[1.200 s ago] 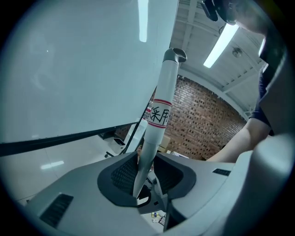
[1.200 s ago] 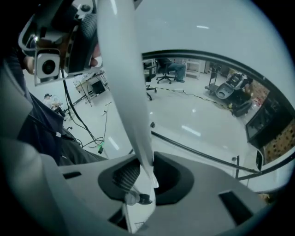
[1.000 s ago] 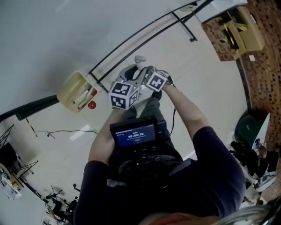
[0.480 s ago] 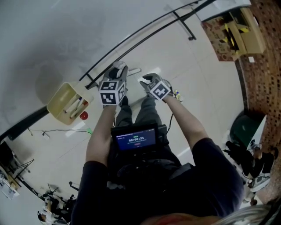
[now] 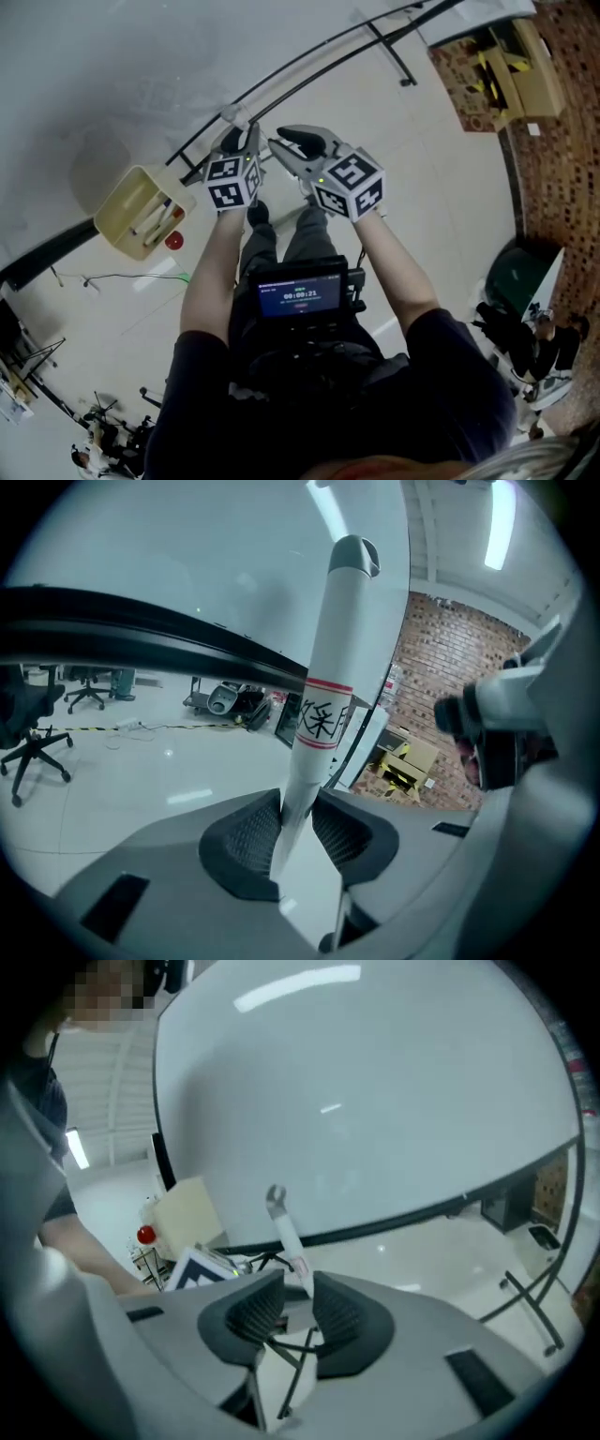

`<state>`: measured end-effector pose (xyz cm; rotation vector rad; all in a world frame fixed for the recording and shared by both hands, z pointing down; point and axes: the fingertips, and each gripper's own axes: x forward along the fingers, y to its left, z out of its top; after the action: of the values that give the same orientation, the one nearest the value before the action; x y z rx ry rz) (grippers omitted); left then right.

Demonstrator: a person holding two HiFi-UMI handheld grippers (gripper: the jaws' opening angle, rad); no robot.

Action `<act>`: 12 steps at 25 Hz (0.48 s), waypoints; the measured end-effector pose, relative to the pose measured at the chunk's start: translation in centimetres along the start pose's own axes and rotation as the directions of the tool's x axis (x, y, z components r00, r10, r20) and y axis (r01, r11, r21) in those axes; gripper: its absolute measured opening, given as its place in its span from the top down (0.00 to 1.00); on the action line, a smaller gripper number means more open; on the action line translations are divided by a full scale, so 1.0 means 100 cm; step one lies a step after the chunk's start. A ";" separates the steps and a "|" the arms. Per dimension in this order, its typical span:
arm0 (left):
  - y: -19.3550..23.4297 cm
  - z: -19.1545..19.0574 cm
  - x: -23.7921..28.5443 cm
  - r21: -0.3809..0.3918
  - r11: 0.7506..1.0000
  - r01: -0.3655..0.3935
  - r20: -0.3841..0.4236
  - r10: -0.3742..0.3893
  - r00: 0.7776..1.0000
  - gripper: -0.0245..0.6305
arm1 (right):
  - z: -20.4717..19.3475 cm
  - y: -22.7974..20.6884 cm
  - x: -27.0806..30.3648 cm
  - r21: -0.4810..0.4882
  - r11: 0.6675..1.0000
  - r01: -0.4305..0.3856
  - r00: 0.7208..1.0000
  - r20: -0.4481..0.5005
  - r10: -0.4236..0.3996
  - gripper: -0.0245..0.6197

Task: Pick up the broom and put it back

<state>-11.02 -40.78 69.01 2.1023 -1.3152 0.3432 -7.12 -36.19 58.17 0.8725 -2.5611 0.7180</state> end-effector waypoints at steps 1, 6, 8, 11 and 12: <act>0.003 0.001 0.000 0.002 1.000 -0.003 0.006 0.003 1.000 0.81 | 0.015 0.008 0.002 -0.014 1.000 -0.009 1.000 0.024 0.010 0.78; 0.005 0.002 0.002 0.009 1.000 -0.016 0.006 0.016 1.000 0.82 | 0.070 0.026 0.019 -0.063 0.998 0.016 0.995 0.102 -0.010 0.78; 0.012 -0.001 0.000 0.008 1.000 -0.016 0.006 0.016 1.000 0.82 | 0.075 0.035 0.041 -0.122 0.992 0.032 0.997 0.080 -0.022 0.78; 0.018 -0.007 0.000 0.006 1.000 -0.019 0.006 0.019 1.000 0.82 | 0.068 0.037 0.061 -0.157 0.985 0.066 0.997 0.055 -0.058 0.79; 0.018 -0.009 0.000 0.011 1.000 -0.018 0.002 0.018 1.000 0.82 | 0.065 0.036 0.063 -0.163 0.984 0.075 0.996 0.051 -0.068 0.80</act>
<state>-12.48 -40.80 70.38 2.1016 -1.3369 0.3570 -15.18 -40.29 54.53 0.9299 -2.5705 0.4627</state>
